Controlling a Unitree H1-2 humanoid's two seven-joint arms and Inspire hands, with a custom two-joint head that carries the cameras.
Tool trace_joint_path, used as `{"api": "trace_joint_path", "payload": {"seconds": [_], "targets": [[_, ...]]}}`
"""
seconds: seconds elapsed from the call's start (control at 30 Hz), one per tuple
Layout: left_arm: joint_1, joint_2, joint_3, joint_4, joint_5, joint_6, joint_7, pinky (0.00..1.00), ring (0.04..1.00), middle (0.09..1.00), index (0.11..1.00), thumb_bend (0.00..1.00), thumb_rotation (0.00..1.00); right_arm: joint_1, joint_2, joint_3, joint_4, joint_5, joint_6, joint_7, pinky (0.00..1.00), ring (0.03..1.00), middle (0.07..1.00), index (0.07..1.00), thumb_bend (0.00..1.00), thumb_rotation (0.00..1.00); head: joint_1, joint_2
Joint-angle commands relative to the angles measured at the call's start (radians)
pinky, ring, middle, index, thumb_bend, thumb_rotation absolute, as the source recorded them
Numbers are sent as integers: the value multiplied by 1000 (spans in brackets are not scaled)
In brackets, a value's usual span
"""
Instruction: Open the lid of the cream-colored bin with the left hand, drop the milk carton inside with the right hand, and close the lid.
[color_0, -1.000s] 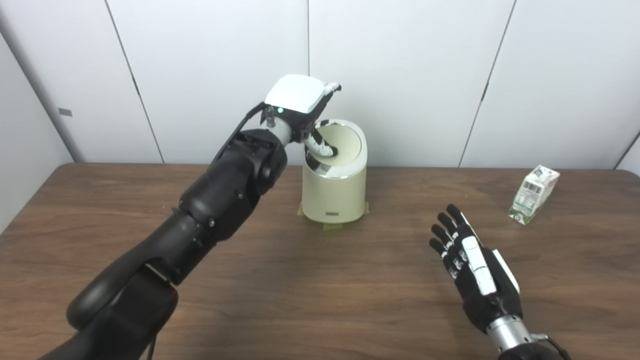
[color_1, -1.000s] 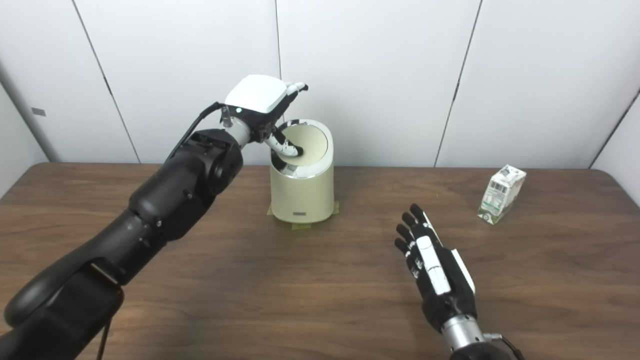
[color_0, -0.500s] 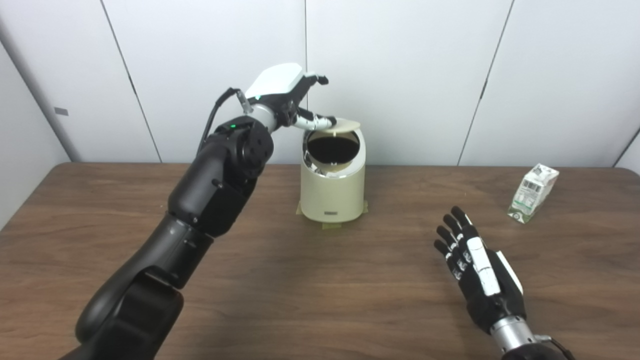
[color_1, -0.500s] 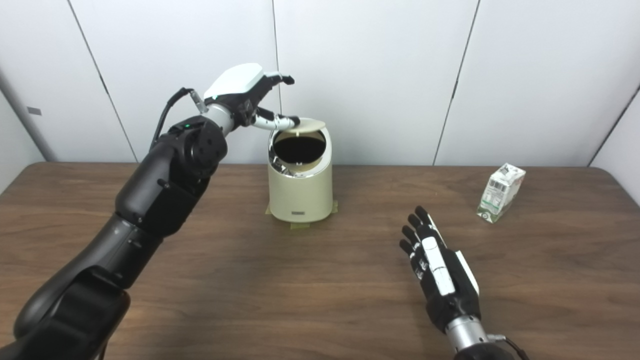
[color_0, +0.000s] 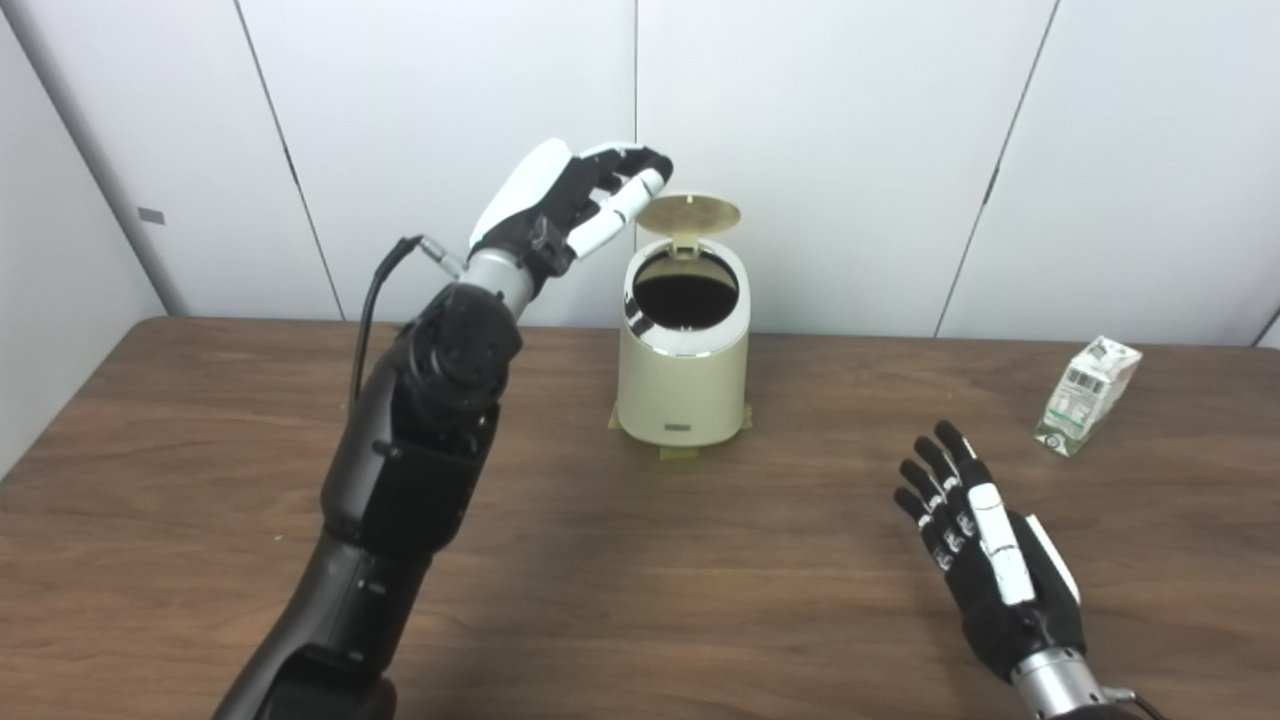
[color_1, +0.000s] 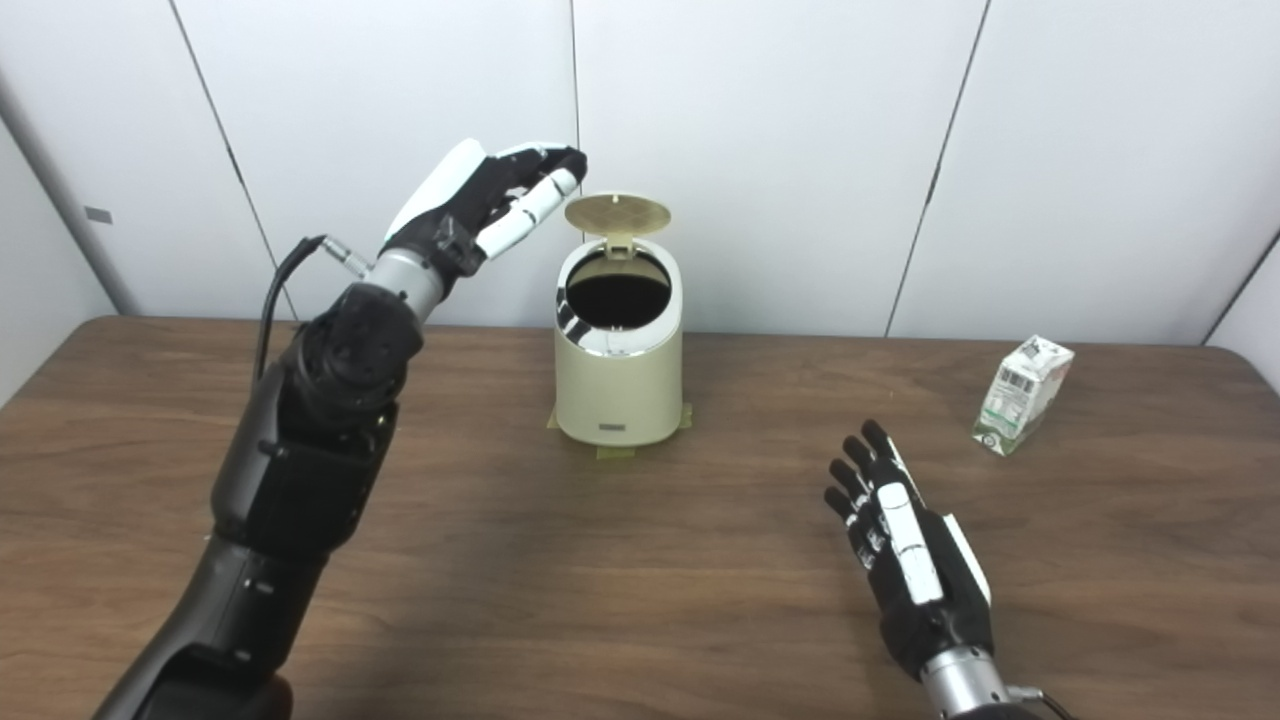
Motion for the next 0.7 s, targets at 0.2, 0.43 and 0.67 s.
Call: {"api": "trace_joint_path", "payload": {"seconds": [0.2,0.43,0.67], "targets": [[187,-99,90,-151,-130,-20,115,843,872,876,900,579,1000,-30,7,-30,-4,11,-70,-2,974,971,979,980,625,705,-1,4],[363,-155,143,-228,-248,-79,203,866,901,915,947,555,1000,-54,33,-73,41,69,-98,-7,963,965,966,951,700,549,-17,-14],[495,-153,149,-263,-345,-111,210,919,934,952,989,487,1000,-63,-9,-67,39,4,-135,5,932,952,966,932,661,402,-45,-14]]}}
